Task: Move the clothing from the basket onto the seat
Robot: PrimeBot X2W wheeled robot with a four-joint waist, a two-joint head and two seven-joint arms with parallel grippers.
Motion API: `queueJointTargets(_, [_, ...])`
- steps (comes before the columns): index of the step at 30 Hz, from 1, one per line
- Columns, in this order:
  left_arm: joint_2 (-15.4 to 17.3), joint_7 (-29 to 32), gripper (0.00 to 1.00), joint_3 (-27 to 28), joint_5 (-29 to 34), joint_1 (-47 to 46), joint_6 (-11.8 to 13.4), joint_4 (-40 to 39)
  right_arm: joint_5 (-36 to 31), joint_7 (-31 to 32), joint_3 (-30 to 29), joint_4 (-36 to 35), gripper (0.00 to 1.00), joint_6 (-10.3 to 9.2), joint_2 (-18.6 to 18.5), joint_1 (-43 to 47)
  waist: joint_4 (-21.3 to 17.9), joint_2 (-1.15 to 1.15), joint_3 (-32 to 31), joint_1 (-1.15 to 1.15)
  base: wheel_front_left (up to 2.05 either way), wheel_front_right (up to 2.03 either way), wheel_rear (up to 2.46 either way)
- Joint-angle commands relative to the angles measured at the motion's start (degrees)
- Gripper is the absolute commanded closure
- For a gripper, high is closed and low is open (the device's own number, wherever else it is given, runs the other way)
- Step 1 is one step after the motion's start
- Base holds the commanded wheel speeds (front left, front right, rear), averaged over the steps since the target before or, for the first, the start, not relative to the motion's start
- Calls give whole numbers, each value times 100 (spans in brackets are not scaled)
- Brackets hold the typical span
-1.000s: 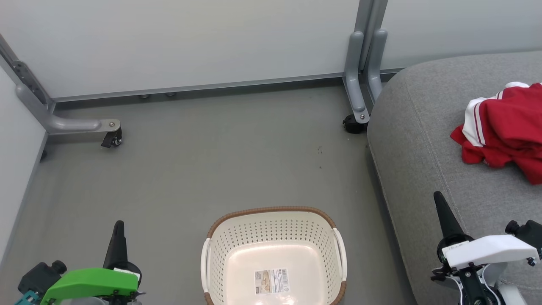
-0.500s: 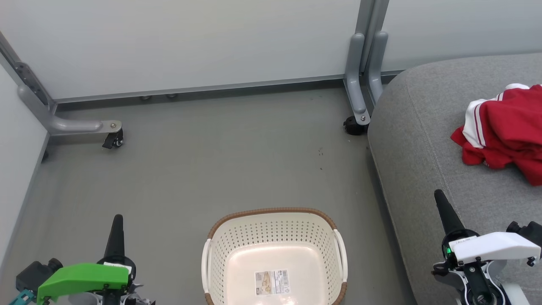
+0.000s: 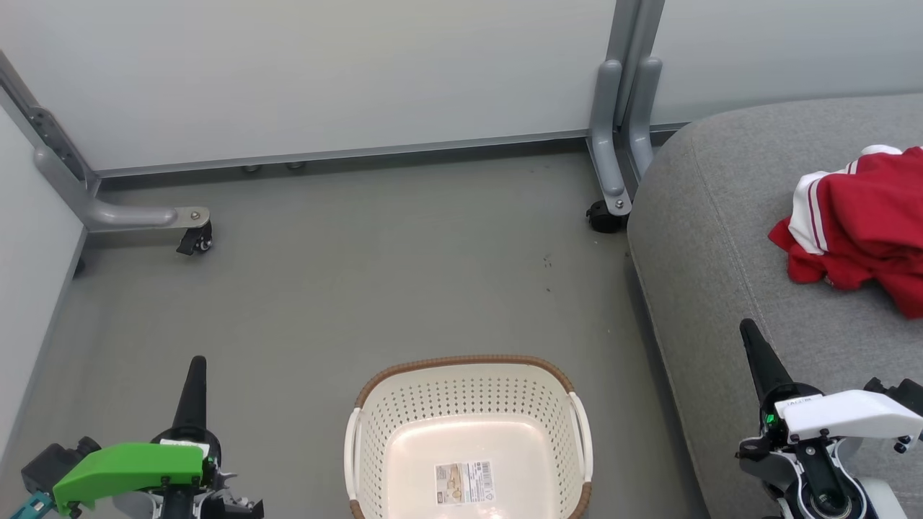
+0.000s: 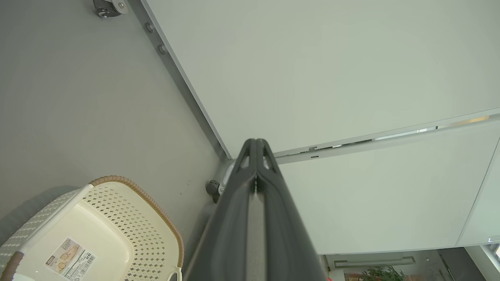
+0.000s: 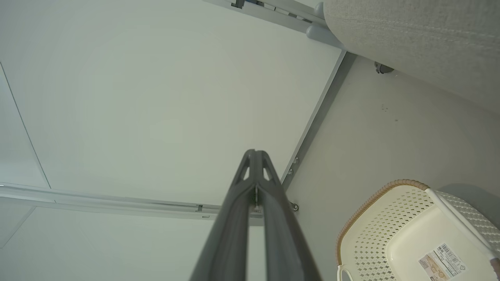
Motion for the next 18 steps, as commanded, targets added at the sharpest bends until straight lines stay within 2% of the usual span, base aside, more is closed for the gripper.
queueJointTargets(1, [15, 42, 100, 26, -150, -150, -28, -45, 139, 29, -23, 6, 100, 3, -15, -126, 2, 0, -3, 0, 0, 0, 0])
queueJointTargets(18, [-1, 239, 100, 113, -901, -238, -66, -40, 878, 146, -97, 185, 100, 3, 11, -246, 21, 0, -41, 0, 0, 0, 0])
